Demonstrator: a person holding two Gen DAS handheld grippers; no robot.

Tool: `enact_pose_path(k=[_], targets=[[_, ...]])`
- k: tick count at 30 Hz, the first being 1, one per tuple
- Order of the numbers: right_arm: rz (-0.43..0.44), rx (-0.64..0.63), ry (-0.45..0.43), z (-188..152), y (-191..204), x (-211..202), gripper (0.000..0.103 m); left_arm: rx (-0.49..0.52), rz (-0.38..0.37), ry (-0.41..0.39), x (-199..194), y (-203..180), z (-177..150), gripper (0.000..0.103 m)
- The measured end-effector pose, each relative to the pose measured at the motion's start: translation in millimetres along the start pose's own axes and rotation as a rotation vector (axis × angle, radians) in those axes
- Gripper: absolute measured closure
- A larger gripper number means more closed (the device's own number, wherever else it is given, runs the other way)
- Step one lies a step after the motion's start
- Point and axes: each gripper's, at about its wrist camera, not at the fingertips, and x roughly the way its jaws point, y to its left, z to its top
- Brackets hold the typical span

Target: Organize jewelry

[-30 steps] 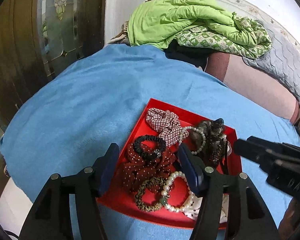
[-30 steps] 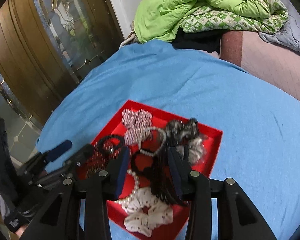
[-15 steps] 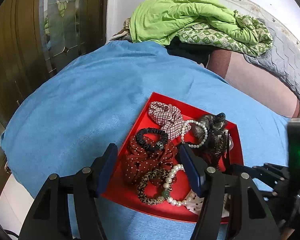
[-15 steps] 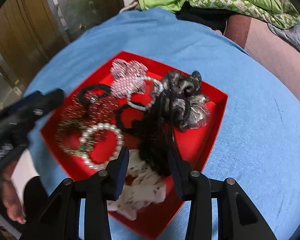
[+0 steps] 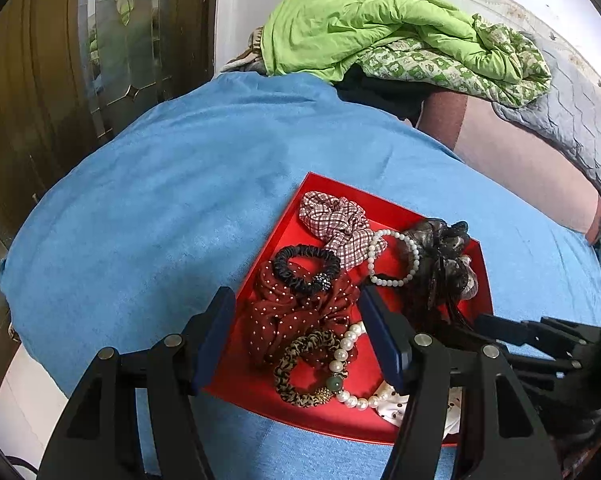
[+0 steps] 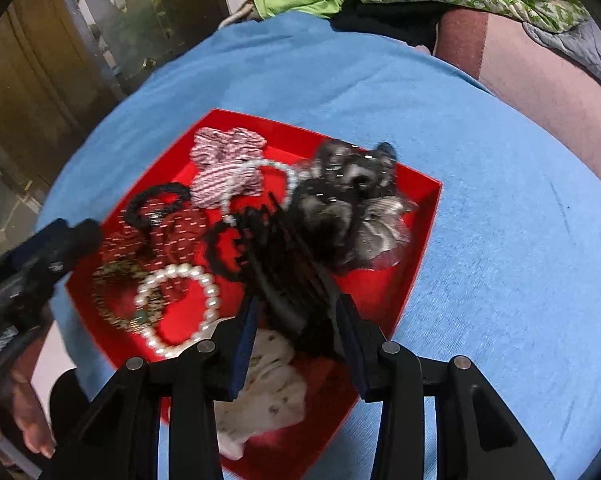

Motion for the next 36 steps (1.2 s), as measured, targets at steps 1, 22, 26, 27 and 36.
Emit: enact_pose_path(k=[1,22,26,27,36], targets=[[0.008,-0.001,-0.003,-2.1,3.3,-2.2,0.058,0.002,0.003,-0.002,-1.4,-0.4,-0.9,0.039],[-0.132,0.092,-0.188,-81.3,-25.7,-95.4,0.038,0.013,0.108,-0.309,-102.3,-28.0,-10.6,0.004],[-0.165,0.104,-0.223,-100.2,-31.9,-112.8,0.037,0.056,0.09,-0.33,-122.9,-45.9,-15.9,0.004],[-0.177,0.104,-0.237,-105.4,-33.1,-118.4,0.037,0.067,0.089,-0.336,-127.4,-50.8,-17.3,0.004],[-0.216,0.133,-0.32,-129.5,-36.2,-147.7,0.03,0.167,0.061,-0.337,-154.3,-90.6,-38.9,0.004]])
